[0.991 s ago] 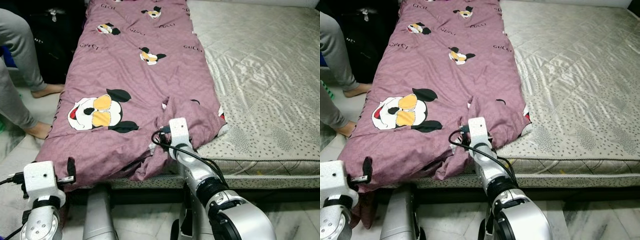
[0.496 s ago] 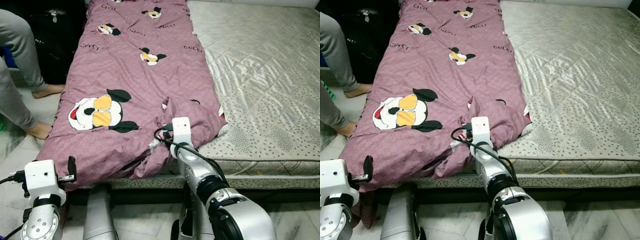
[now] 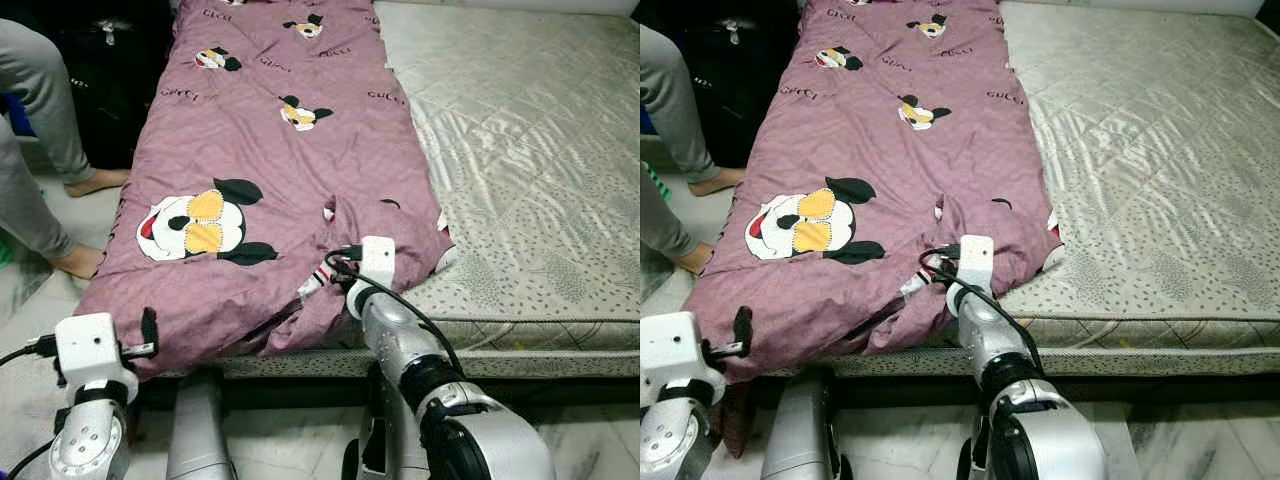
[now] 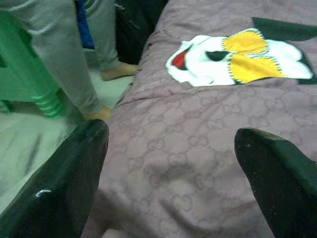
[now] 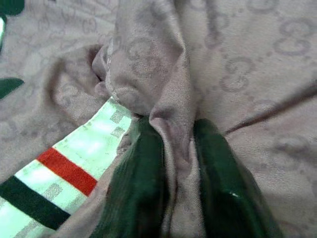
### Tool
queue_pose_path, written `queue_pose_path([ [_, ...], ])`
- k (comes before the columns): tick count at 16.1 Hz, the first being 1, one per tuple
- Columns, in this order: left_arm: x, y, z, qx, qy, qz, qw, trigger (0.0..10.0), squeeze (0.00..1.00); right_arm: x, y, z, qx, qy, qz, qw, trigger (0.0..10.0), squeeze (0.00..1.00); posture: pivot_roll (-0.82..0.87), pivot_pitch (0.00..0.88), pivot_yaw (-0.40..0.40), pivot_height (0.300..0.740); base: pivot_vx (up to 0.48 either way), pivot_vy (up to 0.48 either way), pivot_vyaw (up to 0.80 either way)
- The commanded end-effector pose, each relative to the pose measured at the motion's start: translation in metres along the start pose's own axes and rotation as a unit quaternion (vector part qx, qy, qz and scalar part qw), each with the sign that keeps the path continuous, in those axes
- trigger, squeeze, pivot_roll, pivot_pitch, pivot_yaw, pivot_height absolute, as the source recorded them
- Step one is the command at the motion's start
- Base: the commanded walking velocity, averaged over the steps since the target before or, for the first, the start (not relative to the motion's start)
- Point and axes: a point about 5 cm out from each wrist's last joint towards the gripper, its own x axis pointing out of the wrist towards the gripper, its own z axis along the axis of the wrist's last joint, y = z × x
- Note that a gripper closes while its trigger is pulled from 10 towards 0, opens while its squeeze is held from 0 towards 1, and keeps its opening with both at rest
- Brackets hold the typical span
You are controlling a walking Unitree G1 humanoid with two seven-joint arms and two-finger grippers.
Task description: Clean up the room
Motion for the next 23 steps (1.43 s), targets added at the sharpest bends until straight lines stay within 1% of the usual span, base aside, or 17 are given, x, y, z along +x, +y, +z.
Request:
queue_pose_path([
  [1, 0.000, 0.001, -0.005, 0.000, 0.009, -0.003, 1.000, 10.0, 0.00, -0.002, 0.000, 0.000, 0.022, -0.006, 0.011, 1.000, 0.0, 0.00, 0.17, 0.122, -0.032, 0.521, 0.000, 0.000, 0.00],
  [3, 0.003, 0.000, -0.005, -0.001, 0.008, -0.004, 1.000, 10.0, 0.00, -0.004, -0.003, 0.004, 0.034, -0.018, 0.022, 0.999, 0.0, 0.00, 0.16, 0.109, -0.033, 0.521, 0.000, 0.000, 0.00],
  [4, 0.005, -0.001, -0.005, -0.004, 0.007, -0.004, 1.000, 10.0, 0.00, -0.009, -0.014, 0.006, 0.051, -0.033, 0.027, 0.998, 0.0, 0.00, 0.16, 0.101, -0.032, 0.521, 0.000, 0.000, 0.00],
  [7, 0.006, -0.003, -0.008, -0.009, 0.009, -0.011, 1.000, 10.0, 0.00, -0.031, -0.045, 0.004, 0.064, -0.065, 0.020, 0.996, 0.0, 0.00, 0.14, 0.089, -0.031, 0.521, 0.000, 0.000, 0.00],
  [8, 0.007, -0.004, -0.010, -0.009, 0.011, -0.014, 1.000, 10.0, 0.00, -0.041, -0.056, 0.000, 0.061, -0.071, 0.011, 0.996, 0.0, 0.00, 0.12, 0.083, -0.027, 0.521, 0.000, 0.000, 0.00],
  [9, 0.009, -0.005, -0.010, -0.010, 0.011, -0.017, 1.000, 10.0, 0.00, -0.053, -0.068, -0.008, 0.055, -0.058, 0.000, 0.997, 0.0, 0.00, 0.11, 0.085, -0.023, 0.521, 0.000, 0.000, 0.00],
  [10, 0.011, -0.006, -0.010, -0.011, 0.009, -0.019, 1.000, 10.0, 0.00, -0.062, -0.074, -0.013, 0.050, -0.049, -0.006, 0.998, 0.0, 0.00, 0.11, 0.085, -0.023, 0.521, 0.000, 0.000, 0.00],
  [11, 0.014, -0.008, -0.009, -0.012, 0.007, -0.025, 1.000, 10.0, 0.00, -0.090, -0.087, -0.025, 0.042, -0.032, -0.018, 0.998, 0.0, 0.00, 0.09, 0.087, -0.015, 0.521, 0.000, 0.000, 0.00],
  [12, 0.015, -0.008, -0.009, -0.012, 0.007, -0.026, 1.000, 10.0, 0.00, -0.093, -0.088, -0.026, 0.040, -0.030, -0.019, 0.999, 0.0, 0.00, 0.09, 0.087, -0.015, 0.521, 0.000, 0.000, 0.00],
  [13, 0.016, -0.010, -0.010, -0.012, 0.009, -0.035, 0.999, 10.0, 0.00, -0.114, -0.091, -0.033, 0.032, -0.018, -0.014, 0.999, 0.0, 0.00, 0.07, 0.088, -0.008, 0.521, 0.000, 0.000, 0.00],
  [15, 0.019, -0.012, -0.011, -0.011, 0.010, -0.040, 0.999, 10.0, 0.00, -0.132, -0.094, -0.039, 0.023, -0.011, -0.007, 1.000, 0.0, 0.00, 0.06, 0.086, -0.007, 0.521, 0.000, 0.000, 0.00],
  [16, 0.021, -0.013, -0.010, -0.012, 0.009, -0.042, 0.999, 10.0, 0.00, -0.147, -0.099, -0.044, 0.007, 0.000, -0.011, 1.000, 0.0, 0.00, 0.05, 0.085, -0.006, 0.521, 0.000, 0.000, 0.00],
  [18, 0.023, -0.015, -0.010, -0.013, 0.008, -0.044, 0.999, 10.0, 0.00, -0.157, -0.107, -0.048, -0.010, 0.011, -0.023, 1.000, 0.0, 0.00, 0.04, 0.082, -0.004, 0.521, 0.000, 0.000, 0.00],
  [19, 0.024, -0.017, -0.010, -0.013, 0.008, -0.046, 0.999, 10.0, 0.00, -0.160, -0.116, -0.050, -0.030, 0.015, -0.041, 0.999, 0.0, 0.00, 0.04, 0.078, -0.003, 0.521, 0.000, 0.000, 0.00],
  [21, 0.026, -0.018, -0.010, -0.014, 0.007, -0.047, 0.999, 10.0, 0.00, -0.155, -0.139, -0.043, -0.043, 0.004, -0.102, 0.994, 0.0, 0.00, 0.04, 0.072, 0.000, 0.521, 0.000, 0.000, 0.00],
  [22, 0.027, -0.018, -0.010, -0.014, 0.006, -0.047, 0.999, 10.0, 0.00, -0.149, -0.148, -0.034, -0.071, -0.004, -0.136, 0.988, 2.7, 0.00, 0.03, 0.069, 0.001, 0.521, 0.000, 0.000, 0.00],
  [23, 0.028, -0.019, -0.010, -0.014, 0.005, -0.047, 0.999, 10.0, 0.00, -0.145, -0.152, -0.025, -0.081, -0.015, -0.154, 0.985, 10.0, 0.67, 0.03, 0.067, 0.001, 0.521, 0.000, 0.000, 0.00],
])
